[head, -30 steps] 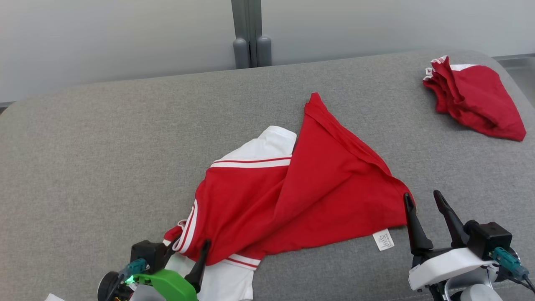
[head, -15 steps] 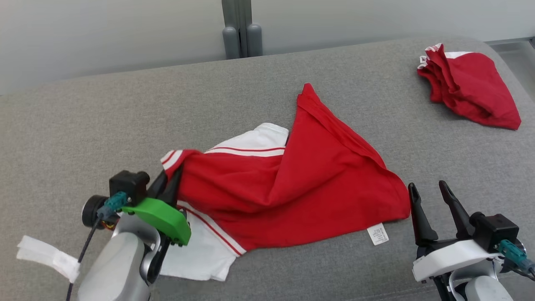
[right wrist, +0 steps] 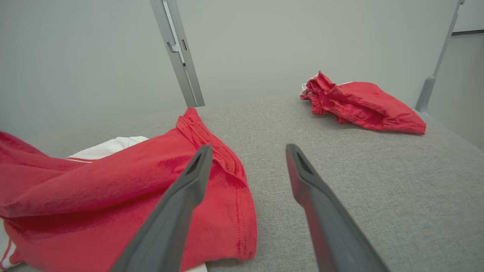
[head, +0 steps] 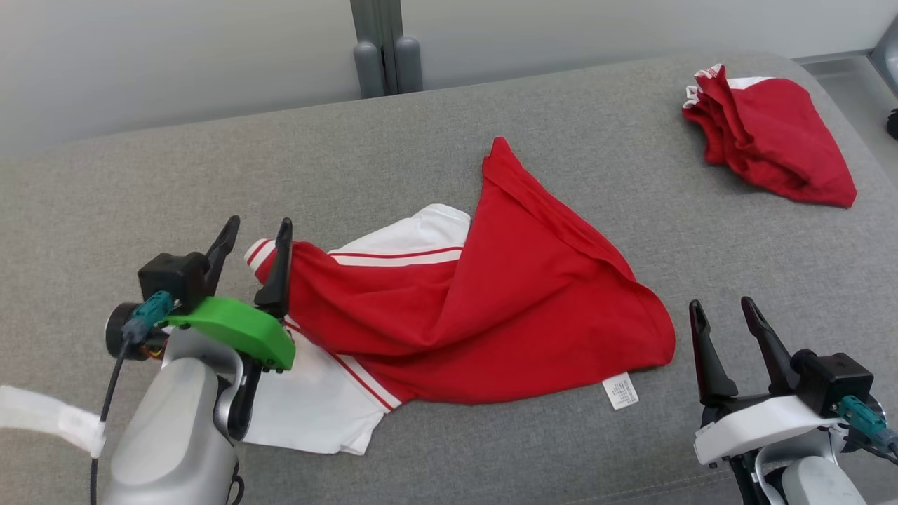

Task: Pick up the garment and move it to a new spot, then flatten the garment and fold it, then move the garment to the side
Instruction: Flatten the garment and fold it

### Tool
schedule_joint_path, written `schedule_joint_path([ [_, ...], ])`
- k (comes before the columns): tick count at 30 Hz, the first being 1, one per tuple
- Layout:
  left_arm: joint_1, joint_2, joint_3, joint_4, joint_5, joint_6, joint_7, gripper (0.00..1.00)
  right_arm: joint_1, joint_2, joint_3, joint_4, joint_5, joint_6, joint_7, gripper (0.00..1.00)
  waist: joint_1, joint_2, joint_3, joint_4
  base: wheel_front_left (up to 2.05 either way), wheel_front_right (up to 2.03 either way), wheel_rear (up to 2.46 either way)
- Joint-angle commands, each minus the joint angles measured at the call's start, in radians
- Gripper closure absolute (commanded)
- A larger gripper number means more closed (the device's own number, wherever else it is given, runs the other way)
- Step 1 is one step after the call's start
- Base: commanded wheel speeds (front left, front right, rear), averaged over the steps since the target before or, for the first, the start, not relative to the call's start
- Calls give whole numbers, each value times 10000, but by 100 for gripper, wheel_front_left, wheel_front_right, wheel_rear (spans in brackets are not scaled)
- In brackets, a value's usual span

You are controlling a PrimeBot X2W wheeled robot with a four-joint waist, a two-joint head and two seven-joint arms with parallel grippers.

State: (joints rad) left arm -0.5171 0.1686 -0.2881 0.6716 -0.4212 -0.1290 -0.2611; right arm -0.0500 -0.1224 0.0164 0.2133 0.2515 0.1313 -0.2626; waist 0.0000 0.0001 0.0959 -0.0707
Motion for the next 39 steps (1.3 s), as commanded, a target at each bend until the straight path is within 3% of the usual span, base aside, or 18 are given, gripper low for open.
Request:
schedule_joint_path([
  [1,515,27,300,-346,96,53,-44,0,63,25,3,-59,-20,-14,-29,0,0,-1,-265,98,0,0,0],
  [8,2576,-147,1805,-2829,831,165,-38,0,356,66,78,-312,-46,-14,-29,0,0,-1,-857,444,0,0,0],
  [18,4944,-511,3008,-4872,1512,101,-39,0,643,105,370,-612,-205,-14,-29,0,0,-1,-1276,1042,0,0,0],
  [27,5985,-718,3180,-4956,1771,43,-39,0,832,-36,598,-515,-323,-14,-29,0,0,-1,-1468,1311,0,0,0],
  [39,5768,-629,2619,-4184,1844,-14,-41,0,1038,-42,792,-140,-444,-14,-29,0,0,-1,-1575,1383,0,0,0],
])
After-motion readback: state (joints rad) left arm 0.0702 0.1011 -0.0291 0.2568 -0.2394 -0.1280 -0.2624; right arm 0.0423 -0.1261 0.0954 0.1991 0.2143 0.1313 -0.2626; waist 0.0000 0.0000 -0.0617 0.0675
